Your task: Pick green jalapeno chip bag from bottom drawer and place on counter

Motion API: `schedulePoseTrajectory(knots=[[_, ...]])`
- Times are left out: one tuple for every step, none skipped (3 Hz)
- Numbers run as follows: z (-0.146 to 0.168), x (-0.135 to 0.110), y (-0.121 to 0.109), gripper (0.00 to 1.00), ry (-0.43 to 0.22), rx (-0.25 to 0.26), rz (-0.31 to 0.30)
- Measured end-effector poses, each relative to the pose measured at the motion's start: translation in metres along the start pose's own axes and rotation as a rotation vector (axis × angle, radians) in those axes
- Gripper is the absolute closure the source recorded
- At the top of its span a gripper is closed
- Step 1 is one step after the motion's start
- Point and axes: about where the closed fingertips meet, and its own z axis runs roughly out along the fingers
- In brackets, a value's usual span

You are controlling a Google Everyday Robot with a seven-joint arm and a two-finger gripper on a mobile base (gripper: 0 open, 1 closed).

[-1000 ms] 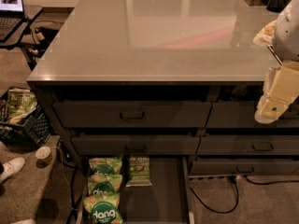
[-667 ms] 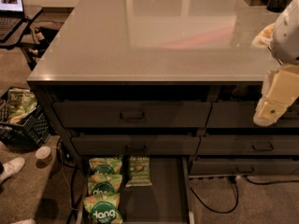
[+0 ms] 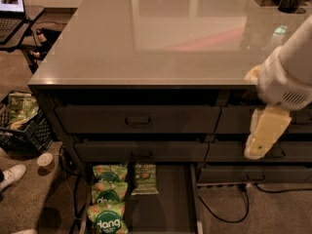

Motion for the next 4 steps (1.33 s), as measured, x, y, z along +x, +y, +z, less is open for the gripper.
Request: schedulePoseTrajectory(knots=[[0.059,0.008,0.010,0.00,0.019,-0.040,0.002],[0.110,0.017,0.022,0.00,0.045,-0.120,0.034],[0.110,0.016,0.022,0.00,0.045,-0.122,0.032],[0.150,0.014,0.039,0.00,0.014,-0.166,0.042]])
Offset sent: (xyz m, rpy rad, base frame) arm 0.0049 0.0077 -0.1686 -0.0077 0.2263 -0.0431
